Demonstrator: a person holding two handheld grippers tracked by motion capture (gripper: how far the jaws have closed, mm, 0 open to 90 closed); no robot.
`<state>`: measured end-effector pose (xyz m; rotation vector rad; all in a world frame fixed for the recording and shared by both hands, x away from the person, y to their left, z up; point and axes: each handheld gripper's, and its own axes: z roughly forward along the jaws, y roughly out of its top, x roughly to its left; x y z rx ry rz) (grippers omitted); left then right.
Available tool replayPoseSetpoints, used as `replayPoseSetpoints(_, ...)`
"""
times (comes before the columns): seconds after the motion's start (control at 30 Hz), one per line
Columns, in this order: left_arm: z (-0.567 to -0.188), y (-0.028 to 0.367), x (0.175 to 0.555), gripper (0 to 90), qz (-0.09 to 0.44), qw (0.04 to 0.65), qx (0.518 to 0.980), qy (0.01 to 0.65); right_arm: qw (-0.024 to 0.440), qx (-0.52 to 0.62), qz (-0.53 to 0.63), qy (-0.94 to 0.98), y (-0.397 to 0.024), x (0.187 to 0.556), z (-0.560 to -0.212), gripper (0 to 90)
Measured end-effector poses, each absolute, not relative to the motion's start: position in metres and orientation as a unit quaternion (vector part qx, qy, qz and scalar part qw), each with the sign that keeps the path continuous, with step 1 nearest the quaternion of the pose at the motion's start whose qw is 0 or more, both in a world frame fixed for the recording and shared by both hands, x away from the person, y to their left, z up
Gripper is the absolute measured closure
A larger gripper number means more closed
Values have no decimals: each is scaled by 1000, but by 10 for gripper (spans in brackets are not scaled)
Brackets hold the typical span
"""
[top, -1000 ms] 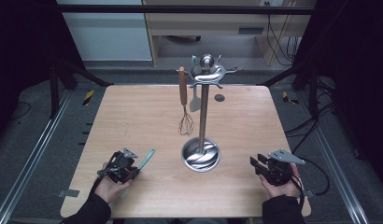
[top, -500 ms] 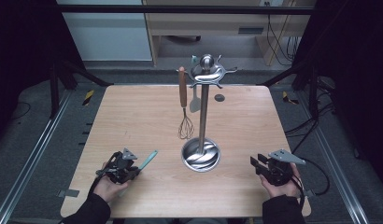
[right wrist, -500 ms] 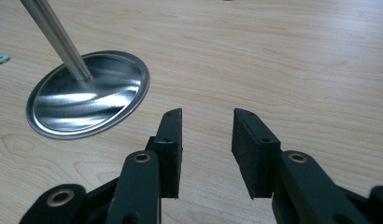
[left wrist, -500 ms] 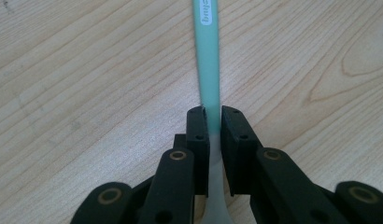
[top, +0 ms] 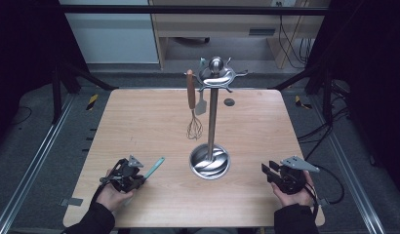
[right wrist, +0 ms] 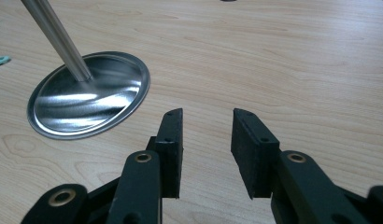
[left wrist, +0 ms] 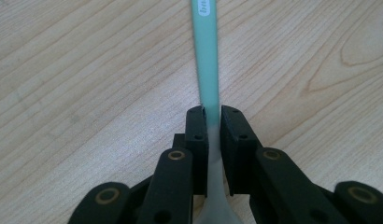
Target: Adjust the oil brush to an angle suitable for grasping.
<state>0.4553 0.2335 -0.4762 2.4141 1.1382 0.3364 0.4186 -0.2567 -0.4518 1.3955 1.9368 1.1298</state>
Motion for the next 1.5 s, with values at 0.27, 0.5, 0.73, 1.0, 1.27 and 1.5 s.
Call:
replayPoseSetpoints(0.27,-476,234,456,825,121,224,873,415,248,512,414,711,-257,419,-452,647)
replayPoseSetpoints(0.5,-467,236,451,827,137,248,863,419,248,513,415,709,-258,419,-452,648)
replayPoseSetpoints(0.73,-460,238,445,827,150,269,856,416,248,514,415,708,-258,418,-451,650)
replayPoseSetpoints(1.0,-450,242,439,827,167,303,840,418,250,513,416,708,-258,418,-451,649)
replayPoseSetpoints(1.27,-436,247,429,827,188,354,815,418,252,515,414,706,-258,419,-452,639)
replayPoseSetpoints(1.5,-425,250,420,827,206,393,795,414,254,514,414,707,-259,419,-452,638)
